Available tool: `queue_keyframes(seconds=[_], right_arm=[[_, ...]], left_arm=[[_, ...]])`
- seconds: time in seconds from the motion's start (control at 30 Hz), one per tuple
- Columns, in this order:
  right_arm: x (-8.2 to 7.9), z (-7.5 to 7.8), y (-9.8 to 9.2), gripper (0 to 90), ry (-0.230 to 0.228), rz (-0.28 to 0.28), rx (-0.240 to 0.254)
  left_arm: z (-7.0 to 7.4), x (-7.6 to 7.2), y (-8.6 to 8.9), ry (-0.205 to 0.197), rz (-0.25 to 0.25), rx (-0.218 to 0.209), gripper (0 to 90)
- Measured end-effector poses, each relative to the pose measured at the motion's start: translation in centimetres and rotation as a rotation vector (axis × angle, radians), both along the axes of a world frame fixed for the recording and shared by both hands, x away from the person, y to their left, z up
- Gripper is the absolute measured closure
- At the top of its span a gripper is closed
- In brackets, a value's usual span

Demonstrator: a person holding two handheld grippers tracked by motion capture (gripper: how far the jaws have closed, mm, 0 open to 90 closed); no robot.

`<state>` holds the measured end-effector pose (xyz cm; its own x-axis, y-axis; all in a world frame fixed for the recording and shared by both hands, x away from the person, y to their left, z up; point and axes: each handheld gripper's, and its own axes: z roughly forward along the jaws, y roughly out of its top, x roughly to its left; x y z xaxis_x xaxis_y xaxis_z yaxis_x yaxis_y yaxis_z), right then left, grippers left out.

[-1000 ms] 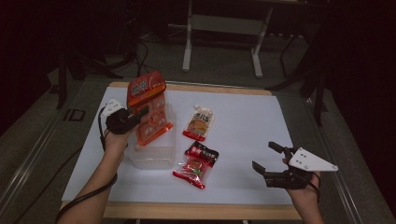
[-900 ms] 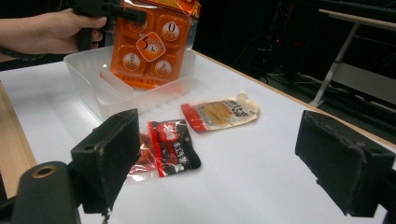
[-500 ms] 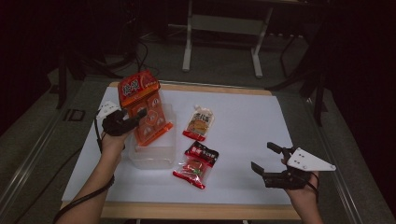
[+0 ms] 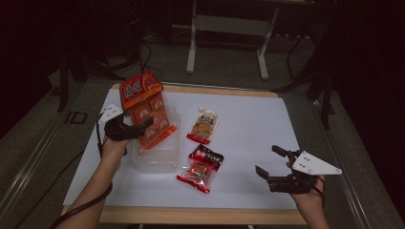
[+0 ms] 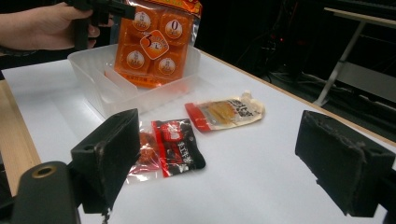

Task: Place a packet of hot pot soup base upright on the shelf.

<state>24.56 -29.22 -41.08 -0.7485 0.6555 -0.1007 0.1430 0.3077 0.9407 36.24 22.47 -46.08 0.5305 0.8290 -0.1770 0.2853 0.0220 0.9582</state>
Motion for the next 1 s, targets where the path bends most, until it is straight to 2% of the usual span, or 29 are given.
queue_keyframes(seconds=[0.03,0.17,0.3,0.57,0.63,0.77,0.83,0.9,0.93,1.0], right_arm=[[0.0,0.0,0.0,13.9,0.0,0.001,0.002],[0.0,0.0,0.1,14.0,-0.005,0.005,-0.002],[0.1,-0.1,0.2,14.2,-0.008,0.018,-0.016],[0.3,-0.4,0.4,14.1,-0.001,0.005,-0.009],[0.4,-0.5,0.4,14.2,-0.006,0.002,-0.019],[0.4,-0.6,0.5,14.2,-0.012,0.038,0.002],[0.4,-0.7,0.7,14.2,-0.009,0.041,-0.009],[0.5,-0.7,0.8,14.2,0.0,0.044,0.002],[0.5,-0.7,0.8,14.2,0.006,0.045,0.007],[0.5,-0.7,0.9,14.2,0.019,0.038,0.004]], left_arm=[[0.1,-0.1,0.1,0.007,0.004,0.007,6.1],[0.4,-1.1,0.6,0.014,-0.005,-0.028,2.3],[0.6,-2.2,0.8,-0.005,-0.009,-0.005,2.3],[1.3,-4.4,1.3,-0.028,-0.026,-0.013,2.2],[1.5,-5.1,1.4,-0.033,-0.044,-0.02,2.2],[1.7,-6.5,1.3,-0.051,-0.053,0.003,2.2],[1.9,-7.3,1.1,-0.062,-0.059,0.012,2.2],[2.0,-7.8,1.0,-0.062,-0.052,0.029,2.2],[2.1,-8.2,1.0,-0.069,-0.061,0.017,2.2],[2.2,-8.8,0.9,-0.073,-0.063,0.026,2.2]])
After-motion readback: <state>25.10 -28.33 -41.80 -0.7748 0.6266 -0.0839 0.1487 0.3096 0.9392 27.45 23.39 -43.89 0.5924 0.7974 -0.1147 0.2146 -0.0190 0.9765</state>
